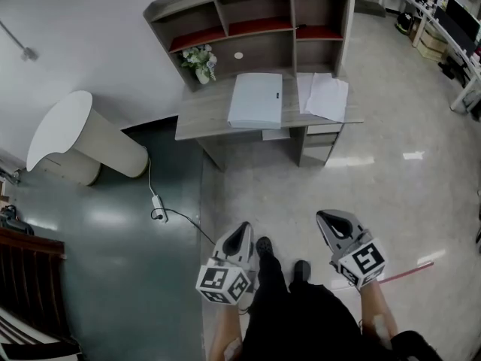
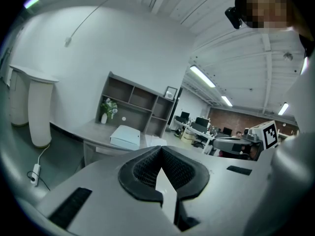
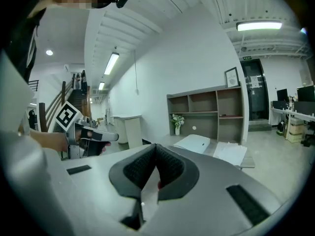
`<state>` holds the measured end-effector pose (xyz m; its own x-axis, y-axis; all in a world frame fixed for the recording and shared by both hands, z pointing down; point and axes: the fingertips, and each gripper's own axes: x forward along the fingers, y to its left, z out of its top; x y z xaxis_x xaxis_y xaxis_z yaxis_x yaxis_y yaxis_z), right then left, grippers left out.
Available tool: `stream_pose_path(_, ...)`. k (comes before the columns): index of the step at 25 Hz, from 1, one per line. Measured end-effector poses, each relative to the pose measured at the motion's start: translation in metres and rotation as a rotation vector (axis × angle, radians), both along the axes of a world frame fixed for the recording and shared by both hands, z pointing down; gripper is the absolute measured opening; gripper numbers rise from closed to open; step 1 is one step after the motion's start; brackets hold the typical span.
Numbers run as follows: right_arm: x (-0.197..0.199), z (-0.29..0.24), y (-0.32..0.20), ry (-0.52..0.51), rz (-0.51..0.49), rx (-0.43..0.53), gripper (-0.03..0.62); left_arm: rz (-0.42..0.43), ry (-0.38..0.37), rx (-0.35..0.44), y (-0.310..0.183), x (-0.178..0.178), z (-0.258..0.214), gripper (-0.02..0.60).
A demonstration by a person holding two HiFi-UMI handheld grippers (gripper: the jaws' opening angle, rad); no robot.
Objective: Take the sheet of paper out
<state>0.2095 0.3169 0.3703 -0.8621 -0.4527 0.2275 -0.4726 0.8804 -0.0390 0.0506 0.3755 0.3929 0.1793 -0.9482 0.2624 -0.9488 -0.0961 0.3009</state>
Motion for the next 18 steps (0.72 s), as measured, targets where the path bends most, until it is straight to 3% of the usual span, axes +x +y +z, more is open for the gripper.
stream_pose_path(4,-0.037,-0.012,-0.024,-0.013,-0.002,0.02,0.014,0.036,-0.008,0.005,-0.031,-0.032,-0.003,0.014)
stream_pose_path(12,-0.102,-0.018,-0.07,-0.058,0.065,-0.021,0.014,0.141,0.079,0.141,-0.084,-0.089,-0.02,0.012)
stream_pose_path(18,-0.131,-0.016,-0.093,-0.068,0.144,-0.048,0.014,0.249,0.048,0.065,-0.114,-0.109,-0.005,0.012)
